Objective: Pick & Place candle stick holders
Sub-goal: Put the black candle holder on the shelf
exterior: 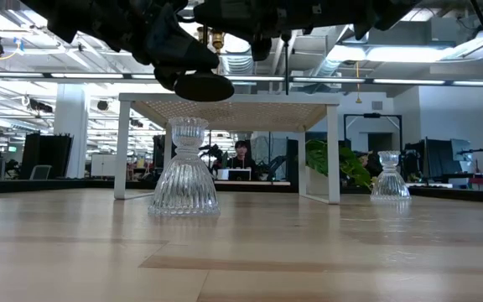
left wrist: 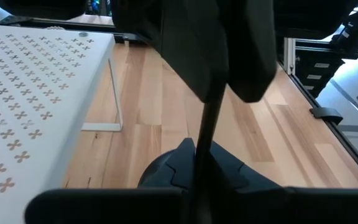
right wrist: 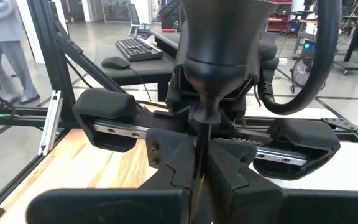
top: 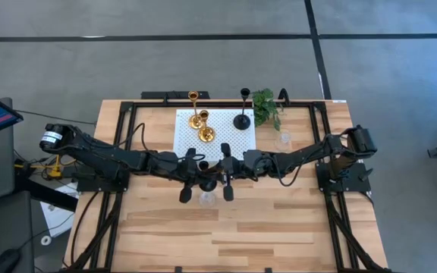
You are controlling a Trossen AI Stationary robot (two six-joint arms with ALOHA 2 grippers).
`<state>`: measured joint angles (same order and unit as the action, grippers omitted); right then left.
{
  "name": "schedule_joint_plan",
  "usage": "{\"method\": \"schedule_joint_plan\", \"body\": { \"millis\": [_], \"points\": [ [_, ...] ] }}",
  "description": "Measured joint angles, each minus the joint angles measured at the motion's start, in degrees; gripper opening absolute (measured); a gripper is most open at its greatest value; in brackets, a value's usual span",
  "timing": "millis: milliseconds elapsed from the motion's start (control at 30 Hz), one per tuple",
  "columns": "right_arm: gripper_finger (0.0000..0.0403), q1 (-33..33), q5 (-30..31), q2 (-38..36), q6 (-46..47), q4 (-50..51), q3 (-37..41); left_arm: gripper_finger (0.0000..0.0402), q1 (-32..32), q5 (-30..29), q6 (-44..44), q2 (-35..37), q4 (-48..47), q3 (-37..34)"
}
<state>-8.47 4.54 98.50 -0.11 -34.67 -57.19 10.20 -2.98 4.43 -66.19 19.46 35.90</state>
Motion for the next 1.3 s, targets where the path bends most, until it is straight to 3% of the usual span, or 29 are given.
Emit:
{"method": "schedule_joint_plan", "body": {
  "millis": [333, 633, 933, 1300],
  "points": [
    [0.0004, -0.5, 1.8, -4.4, -2.5, 8.6, 0.3, 0.0043, 0.1, -0.3, -0.9, 1.4, -0.6, 0.0],
    [0.0001, -2.9, 12.1, -9.6, -5.1, 18.2, 0.3, 0.0037, 2.6, 0.2, -0.9, 6.2, -6.2, 0.0],
    [0.0001, -3.1, 12.3, -17.0, -6.0, 23.5, 0.3, 0.0021, 9.2, 0.1, -1.2, 14.9, -17.0, -0.1],
    [0.0000, 1.6, 12.2, -24.2, -4.7, 29.9, 0.3, 0.0006, 18.2, -5.7, -4.6, 24.1, -17.0, -4.7]
  ]
}}
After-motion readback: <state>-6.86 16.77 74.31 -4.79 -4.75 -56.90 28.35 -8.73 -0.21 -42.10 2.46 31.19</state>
